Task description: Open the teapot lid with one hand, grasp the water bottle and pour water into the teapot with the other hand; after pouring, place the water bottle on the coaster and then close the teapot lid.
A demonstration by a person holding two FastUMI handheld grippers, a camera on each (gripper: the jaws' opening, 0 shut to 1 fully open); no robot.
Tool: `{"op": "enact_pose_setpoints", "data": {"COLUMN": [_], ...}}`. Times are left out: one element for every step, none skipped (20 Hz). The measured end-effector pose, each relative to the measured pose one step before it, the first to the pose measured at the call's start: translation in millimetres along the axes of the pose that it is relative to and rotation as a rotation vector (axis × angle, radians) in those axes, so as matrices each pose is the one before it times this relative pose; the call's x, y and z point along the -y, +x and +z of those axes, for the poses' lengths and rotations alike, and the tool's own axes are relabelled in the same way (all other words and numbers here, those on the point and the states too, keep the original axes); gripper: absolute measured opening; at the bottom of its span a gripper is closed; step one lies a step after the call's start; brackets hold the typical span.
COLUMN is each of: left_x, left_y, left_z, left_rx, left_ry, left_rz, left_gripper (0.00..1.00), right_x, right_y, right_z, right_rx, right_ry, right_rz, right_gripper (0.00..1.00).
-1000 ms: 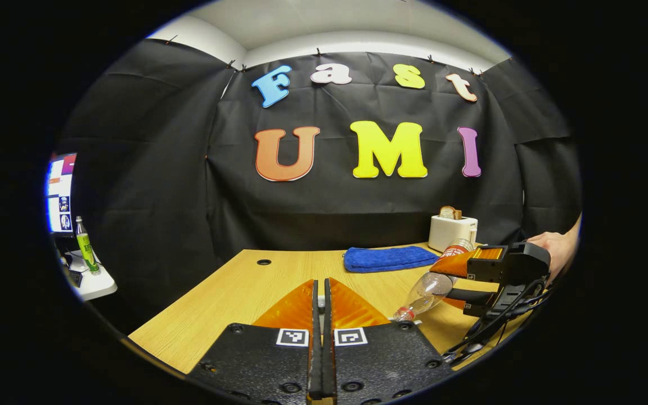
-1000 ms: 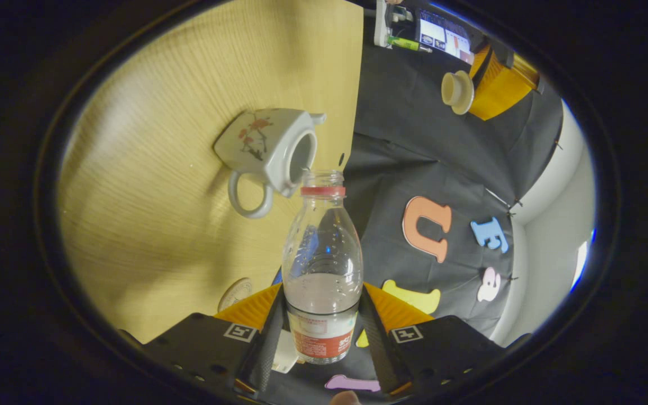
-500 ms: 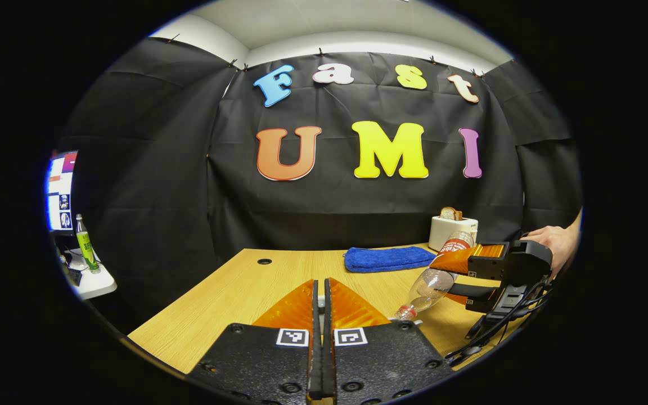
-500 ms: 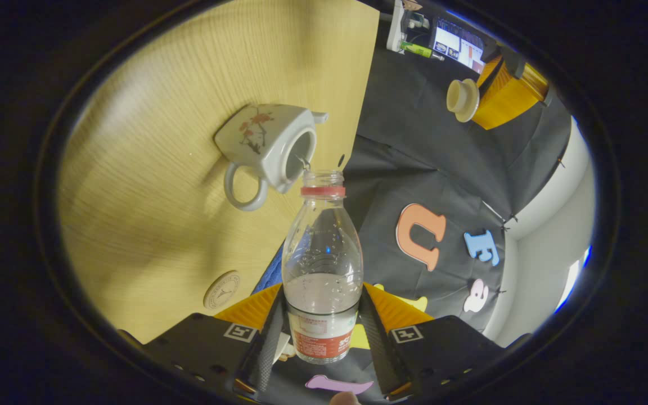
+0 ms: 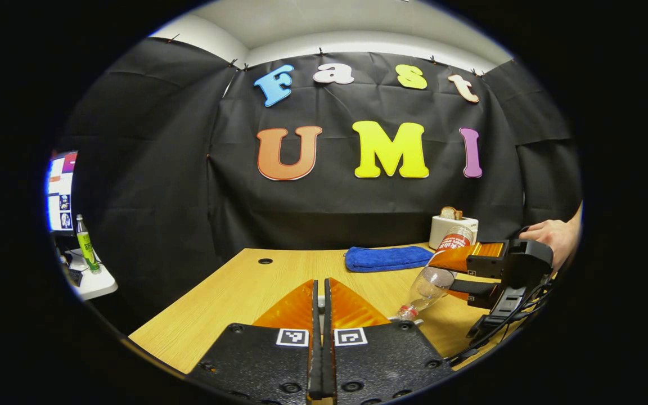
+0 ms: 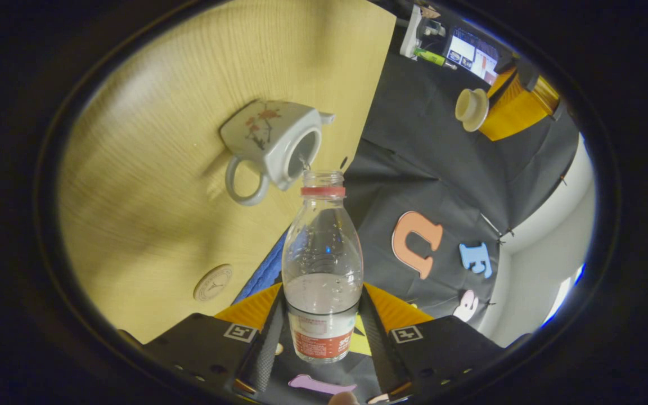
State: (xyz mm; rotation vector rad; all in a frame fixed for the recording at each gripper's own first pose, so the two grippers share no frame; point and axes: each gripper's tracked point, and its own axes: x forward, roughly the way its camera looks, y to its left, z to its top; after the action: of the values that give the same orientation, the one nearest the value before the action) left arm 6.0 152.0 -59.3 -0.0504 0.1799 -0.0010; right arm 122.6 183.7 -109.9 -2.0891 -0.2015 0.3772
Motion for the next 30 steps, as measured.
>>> {"op": "enact_pose_setpoints", "data": {"left_x": [0.03,0.47,0.45,-0.05,0.16,0.14,-0.74,0.09,-1.20,-0.55,-1.60,-1.10,0.21,-0.79,-0.27,0.16,-0.21,0.79,-0.03,-0.46,0.28,-0.12,0.49,0.49,-0.88,-0.62,1.18,0.26,0.32,0.31], "left_y": [-0.14,-0.68,0.33,0.07,0.03,0.07,1.12,-0.12,0.38,-0.29,-0.58,-0.47,0.07,0.34,-1.01,0.55,-0.29,0.12,0.04,-0.30,-0.82,-0.10,-0.10,-0.42,0.43,0.04,-0.12,0.47,-0.58,0.17], "left_z": [0.44,0.83,-0.30,-0.56,-0.26,-0.69,-0.89,0.33,0.03,-0.18,-0.23,-0.45,0.93,0.40,-0.95,0.39,0.80,0.11,-0.43,0.76,-0.08,-0.17,0.55,0.27,0.26,0.51,-0.20,-0.46,0.22,0.46], "left_rx": [0.00094,0.00094,0.00011,-0.00043,-0.00146,-0.00170,-0.00172,-0.00045,-0.00020,-0.00094,0.00058,-0.00068,0.00028,0.00062,0.00063,0.00016,0.00161,-0.00019,0.00021,0.00133,-0.00022,0.00049,-0.00002,0.00112,0.00055,0.00107,-0.00024,-0.00025,-0.00047,0.00002], "left_ry": [-0.00218,-0.00253,-0.00042,0.00062,0.00171,0.00125,0.00228,0.00192,-0.00128,-0.00224,-0.00213,-0.00345,-0.00360,-0.00286,-0.00102,0.00019,-0.00019,-0.00148,0.00067,0.00070,0.00019,-0.00014,-0.00065,-0.00136,-0.00020,0.00030,-0.00037,-0.00031,0.00006,0.00102], "left_rz": [-0.00060,-0.00178,-0.00041,-0.00084,-0.00085,0.00025,-0.00010,0.00055,0.00221,0.00077,0.00244,0.00151,0.00100,0.00107,-0.00075,-0.00074,-0.00002,-0.00121,-0.00219,0.00021,0.00016,0.00049,0.00004,-0.00074,0.00080,0.00103,0.00009,-0.00031,-0.00061,-0.00031], "left_gripper": [0.02,0.02,0.02,0.02,0.02,0.02,0.02,0.02,0.02,0.02,0.02,0.02,0.02,0.06,0.02,0.02,0.02,0.02,0.02,0.02,0.03,0.02,0.02,0.02,0.02,0.02,0.02,0.02,0.02,0.02], "right_x": [0.89,0.87,1.53,1.00,2.02,2.27,1.76,0.87,0.92,1.38,2.88,1.53,0.94,0.14,0.41,0.51,0.55,-0.12,0.43,0.18,0.26,0.14,-0.10,-0.25,-0.11,-0.87,-0.44,-0.25,0.75,-1.14], "right_y": [0.09,-0.39,-0.28,-0.29,-0.50,0.14,0.04,0.36,0.07,-0.52,-0.70,0.07,0.08,0.30,-0.59,0.06,-0.55,0.43,-0.43,-0.21,0.15,0.99,0.70,-0.46,-0.13,0.06,-0.51,0.47,-0.95,0.68], "right_z": [-0.09,-0.05,-0.43,0.42,-0.07,-0.05,-1.05,0.84,0.71,0.42,0.01,1.08,0.17,0.52,-0.39,0.46,0.17,0.14,0.06,0.73,0.21,-0.03,-0.29,-0.13,-0.92,0.01,-0.11,-0.15,0.68,0.13], "right_rx": [0.00044,0.00054,0.00186,0.00185,0.00249,0.00132,-0.00007,-0.00166,0.00291,0.00175,-0.00021,0.00201,0.00117,0.00029,-0.00016,-0.00058,0.00049,0.00067,0.00110,0.00050,0.00111,0.00003,-0.00079,-0.00063,-0.00288,-0.00165,-0.00044,-0.00094,0.00295,0.00200], "right_ry": [-0.00899,-0.00897,-0.00808,-0.01133,-0.01406,-0.01088,-0.00332,-0.00206,-0.00680,-0.01216,-0.01127,-0.00598,-0.00108,-0.00125,-0.00337,-0.00366,-0.00157,-0.00045,-0.00013,0.00072,0.00138,0.00273,0.00191,0.00277,0.00290,0.00448,0.00409,0.00269,0.00490,0.01401], "right_rz": [-0.00095,-0.00260,-0.00250,-0.00320,-0.00574,-0.00731,-0.00346,-0.00014,-0.00205,-0.00533,-0.01009,-0.00545,-0.00176,-0.00235,-0.00009,0.00136,-0.00040,-0.00079,-0.00174,-0.00129,-0.00016,0.00080,0.00004,-0.00080,0.00075,0.00199,0.00165,-0.00040,-0.00294,-0.00043], "right_gripper": [0.71,0.71,0.71,0.71,0.71,0.71,0.71,0.71,0.71,0.71,0.71,0.71,0.72,0.71,0.71,0.71,0.71,0.71,0.71,0.71,0.71,0.71,0.71,0.71,0.71,0.71,0.71,0.71,0.71,0.71]}}
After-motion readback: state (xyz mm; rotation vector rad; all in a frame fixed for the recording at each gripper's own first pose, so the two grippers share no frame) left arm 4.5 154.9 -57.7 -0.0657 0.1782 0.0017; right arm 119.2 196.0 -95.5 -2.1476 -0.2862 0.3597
